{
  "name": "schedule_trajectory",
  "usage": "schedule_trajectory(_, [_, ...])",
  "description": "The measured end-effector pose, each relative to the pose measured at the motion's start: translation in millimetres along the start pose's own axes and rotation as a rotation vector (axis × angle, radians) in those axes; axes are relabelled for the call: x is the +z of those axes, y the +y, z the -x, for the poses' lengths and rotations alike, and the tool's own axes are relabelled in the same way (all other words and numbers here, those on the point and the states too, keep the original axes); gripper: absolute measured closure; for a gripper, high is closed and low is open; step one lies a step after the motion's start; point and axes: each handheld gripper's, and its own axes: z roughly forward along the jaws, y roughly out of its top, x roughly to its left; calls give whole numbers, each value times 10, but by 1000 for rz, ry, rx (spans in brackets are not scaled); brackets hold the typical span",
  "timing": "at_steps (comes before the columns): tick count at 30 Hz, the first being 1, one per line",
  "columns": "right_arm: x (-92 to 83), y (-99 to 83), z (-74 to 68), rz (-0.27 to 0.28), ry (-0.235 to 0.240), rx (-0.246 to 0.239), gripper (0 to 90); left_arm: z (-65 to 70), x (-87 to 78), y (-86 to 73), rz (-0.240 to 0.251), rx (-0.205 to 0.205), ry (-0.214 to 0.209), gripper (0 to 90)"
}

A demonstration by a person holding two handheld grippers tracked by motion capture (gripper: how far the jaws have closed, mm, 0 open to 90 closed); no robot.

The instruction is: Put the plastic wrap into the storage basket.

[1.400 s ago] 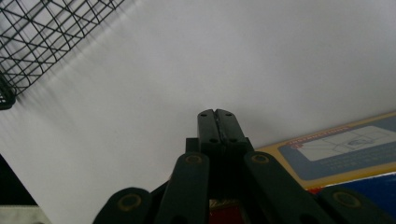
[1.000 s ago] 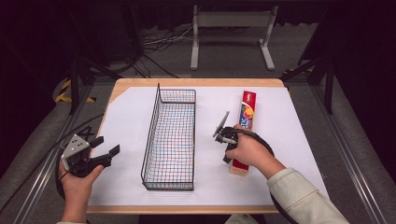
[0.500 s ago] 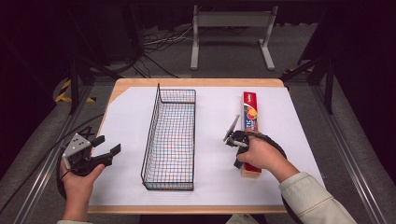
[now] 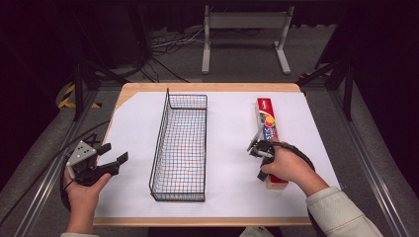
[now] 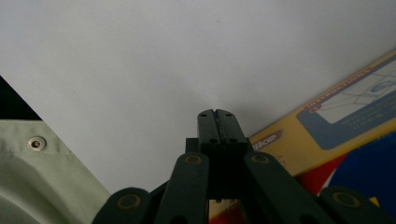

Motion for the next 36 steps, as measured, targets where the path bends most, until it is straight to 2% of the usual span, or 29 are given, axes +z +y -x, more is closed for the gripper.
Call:
schedule_trajectory(2, [-9,-8,-8,31,3,-3,860,4,1,0,-5,1,0,264])
schedule_trajectory(4, [-47,-21,-24,112,53,-20,836,0,2,0,-5,2,2,264])
schedule_trajectory(8, [-132,-63,-51,252,80,-37,761,-3,10,0,-1,-2,2,262])
schedule_trajectory(9, [-132,-63,-51,252,80,-37,761,-3,10,0,-1,-2,2,262])
schedule_trajectory(11, [-198,-105,-77,372,73,-63,706,4,15,2,-5,2,0,261])
schedule_trajectory(14, [-257,-154,-75,489,82,-72,661,8,16,7,-3,3,-1,261])
schedule_trajectory(17, [-304,-204,-62,583,84,-67,642,7,13,6,-3,0,0,261])
schedule_trajectory(20, [-351,-256,-43,681,68,-74,621,6,8,6,0,-4,2,261])
schedule_trajectory(21, [-374,-282,-27,725,59,-72,588,4,7,6,-1,-2,1,261])
schedule_trajectory(26, [-423,-357,31,832,13,-31,490,4,4,7,0,-1,3,261])
schedule_trajectory(27, [-423,-357,31,832,13,-31,490,4,4,7,0,-1,3,260])
schedule_trajectory(29, [-458,-400,71,904,-7,0,451,2,3,7,2,-2,4,260])
schedule_trajectory(31, [-488,-433,108,987,6,32,411,2,2,7,3,-2,6,261])
schedule_trajectory(32, [-505,-444,121,1014,-3,38,398,1,1,7,4,-2,6,260])
schedule_trajectory(36, [-559,-458,168,1048,-48,79,369,-4,5,5,3,-3,7,259])
